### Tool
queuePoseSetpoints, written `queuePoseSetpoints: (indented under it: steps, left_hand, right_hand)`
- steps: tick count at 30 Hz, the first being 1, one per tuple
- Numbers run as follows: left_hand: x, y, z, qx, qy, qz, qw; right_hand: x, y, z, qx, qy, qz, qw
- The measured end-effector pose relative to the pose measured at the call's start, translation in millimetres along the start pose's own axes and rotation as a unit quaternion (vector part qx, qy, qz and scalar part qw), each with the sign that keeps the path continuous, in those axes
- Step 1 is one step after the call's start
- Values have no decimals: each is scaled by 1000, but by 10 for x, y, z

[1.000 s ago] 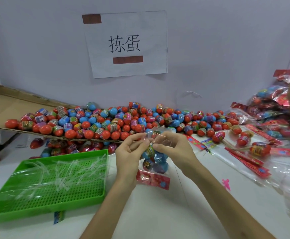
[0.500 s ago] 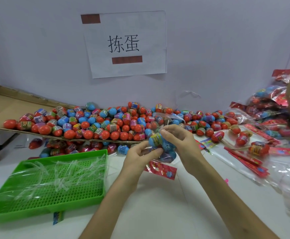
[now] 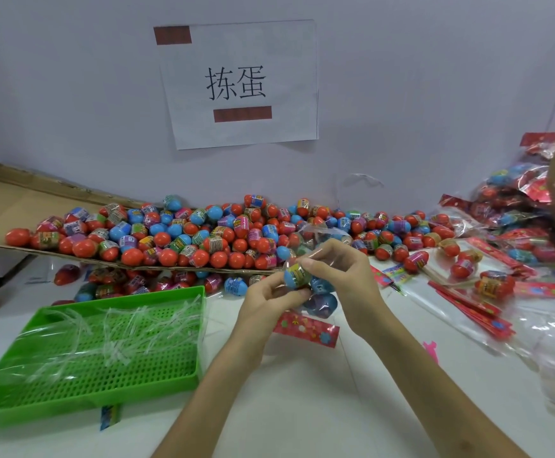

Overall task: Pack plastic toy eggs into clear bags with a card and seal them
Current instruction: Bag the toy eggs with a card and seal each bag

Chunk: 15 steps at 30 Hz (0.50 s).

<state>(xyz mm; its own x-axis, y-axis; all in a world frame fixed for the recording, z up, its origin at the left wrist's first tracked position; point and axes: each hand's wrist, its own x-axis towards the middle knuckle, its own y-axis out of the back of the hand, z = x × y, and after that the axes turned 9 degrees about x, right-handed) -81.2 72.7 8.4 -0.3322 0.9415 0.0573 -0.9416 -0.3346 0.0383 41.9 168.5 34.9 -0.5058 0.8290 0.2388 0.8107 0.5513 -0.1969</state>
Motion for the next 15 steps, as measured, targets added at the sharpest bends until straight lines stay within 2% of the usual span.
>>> queuePoseSetpoints:
  steps: [3, 5, 10, 15]
  left_hand:
    - [-10, -59, -1, 19, -1, -15, 1000]
    - [7, -69, 7, 18, 0, 24, 1000]
    - [32, -34, -21, 57, -64, 146, 986]
    - [45, -12, -50, 97, -74, 221, 968]
  right_hand:
    - [18, 53, -35, 27, -14, 22, 999]
    - [38, 79, -51, 36, -19, 39, 998]
    - [63, 38, -27, 15, -41, 53, 998]
    - [65, 17, -35, 19, -34, 51, 998]
